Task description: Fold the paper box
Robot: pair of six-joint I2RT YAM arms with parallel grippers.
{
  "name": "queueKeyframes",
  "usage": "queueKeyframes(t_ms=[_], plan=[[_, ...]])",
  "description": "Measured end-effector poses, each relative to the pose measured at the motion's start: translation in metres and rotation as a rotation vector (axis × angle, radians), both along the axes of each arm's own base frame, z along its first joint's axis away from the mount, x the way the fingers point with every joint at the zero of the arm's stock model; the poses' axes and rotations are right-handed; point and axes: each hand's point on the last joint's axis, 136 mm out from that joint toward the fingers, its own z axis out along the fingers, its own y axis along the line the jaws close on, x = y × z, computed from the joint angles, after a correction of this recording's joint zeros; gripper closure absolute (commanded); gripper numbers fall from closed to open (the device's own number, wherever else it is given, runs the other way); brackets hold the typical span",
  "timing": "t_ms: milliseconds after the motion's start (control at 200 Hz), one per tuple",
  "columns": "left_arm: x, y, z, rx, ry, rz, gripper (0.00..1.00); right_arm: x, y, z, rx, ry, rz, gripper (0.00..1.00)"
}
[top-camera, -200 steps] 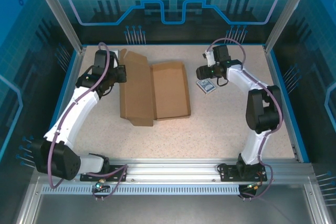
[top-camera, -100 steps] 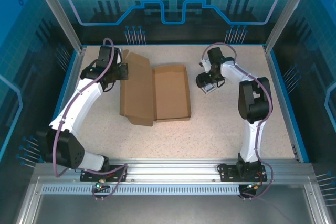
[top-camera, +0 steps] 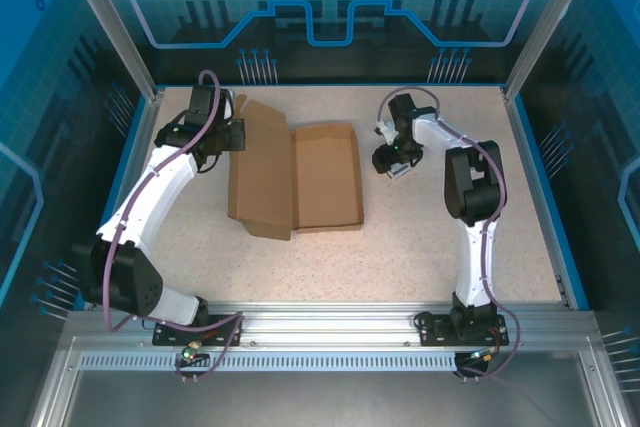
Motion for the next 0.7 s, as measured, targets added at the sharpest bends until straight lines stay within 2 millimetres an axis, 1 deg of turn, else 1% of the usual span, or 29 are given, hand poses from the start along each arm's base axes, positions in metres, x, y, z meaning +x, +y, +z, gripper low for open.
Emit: queueKeyframes(t_ms=[105, 245, 340, 410, 460, 555, 635, 670, 700], plan=[[0.000, 0.000, 0.000, 0.000, 0.000, 0.000, 1.00, -0.001, 0.000, -0.001, -0.003, 0.006, 0.008, 0.31], [0.000, 0.000, 0.000, 0.000, 0.000, 0.000, 1.00, -0.001, 0.001, 0.000, 0.000, 0.006, 0.012, 0.42], [0.000, 0.000, -0.001, 0.000, 0.002, 0.000, 1.00, -0.003, 0.003, 0.003, 0.015, -0.004, 0.007, 0.45], [0.000, 0.000, -0.001, 0.001, 0.008, 0.000, 1.00, -0.009, 0.004, 0.009, 0.026, -0.009, -0.002, 0.47], [0.001, 0.000, -0.002, 0.001, 0.010, 0.000, 1.00, -0.015, 0.006, 0.017, 0.034, -0.017, -0.011, 0.48], [0.001, 0.000, -0.004, 0.002, 0.015, 0.000, 1.00, -0.022, 0.015, 0.045, 0.059, -0.072, -0.027, 0.51], [0.001, 0.000, -0.005, 0.003, 0.021, 0.000, 1.00, -0.026, 0.032, 0.075, 0.088, -0.145, -0.027, 0.51], [0.001, 0.000, -0.006, 0.003, 0.022, 0.000, 1.00, -0.028, 0.043, 0.089, 0.105, -0.180, -0.019, 0.51], [0.001, 0.000, -0.006, 0.004, 0.023, 0.000, 1.00, -0.030, 0.051, 0.097, 0.116, -0.201, -0.013, 0.51]])
